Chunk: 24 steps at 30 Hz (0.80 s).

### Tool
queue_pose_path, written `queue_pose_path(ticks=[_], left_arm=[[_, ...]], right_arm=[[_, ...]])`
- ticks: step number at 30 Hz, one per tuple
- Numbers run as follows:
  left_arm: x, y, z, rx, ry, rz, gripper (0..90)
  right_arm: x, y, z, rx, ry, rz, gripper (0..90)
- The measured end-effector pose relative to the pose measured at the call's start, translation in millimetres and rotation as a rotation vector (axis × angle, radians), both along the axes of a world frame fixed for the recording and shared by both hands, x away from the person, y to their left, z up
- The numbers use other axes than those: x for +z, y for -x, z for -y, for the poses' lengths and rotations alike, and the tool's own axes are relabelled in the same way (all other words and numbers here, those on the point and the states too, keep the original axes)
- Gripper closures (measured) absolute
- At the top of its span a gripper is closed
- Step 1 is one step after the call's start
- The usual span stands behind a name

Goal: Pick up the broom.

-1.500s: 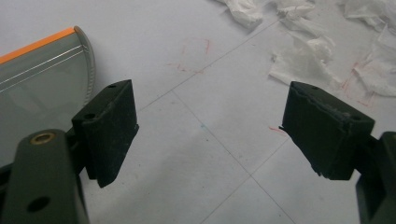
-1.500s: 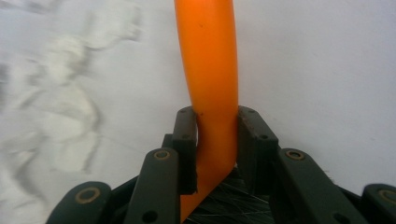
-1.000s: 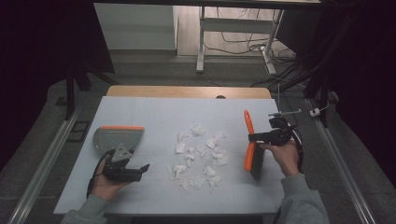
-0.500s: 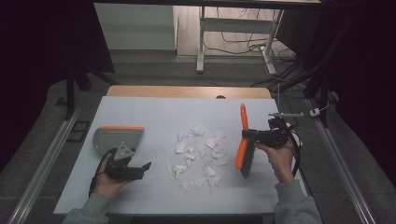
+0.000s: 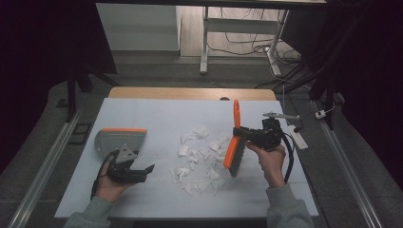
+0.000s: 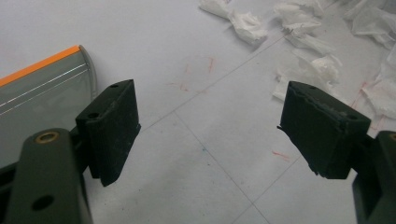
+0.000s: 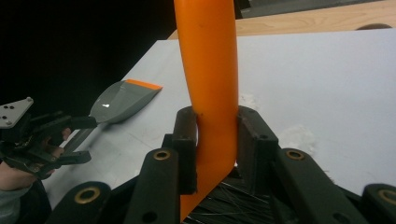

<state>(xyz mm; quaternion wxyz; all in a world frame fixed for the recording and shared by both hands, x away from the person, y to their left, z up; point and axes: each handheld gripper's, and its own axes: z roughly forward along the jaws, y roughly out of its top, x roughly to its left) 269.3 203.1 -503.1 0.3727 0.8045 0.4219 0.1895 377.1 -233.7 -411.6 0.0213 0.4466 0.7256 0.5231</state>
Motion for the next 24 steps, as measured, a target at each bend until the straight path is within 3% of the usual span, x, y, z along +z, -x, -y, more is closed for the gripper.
queue_pose_path(ticks=[16,24], left_arm=[[7.7,4.6,4.5,-0.029,0.027,0.02,20.5],[17.1,4.0,33.5,-0.113,0.059,0.026,20.5]], right_arm=[[-7.1,6.6,-27.6,-0.057,-0.05,0.051,70.1],[-13.2,6.9,-38.0,-0.058,-0.032,0.056,70.1]])
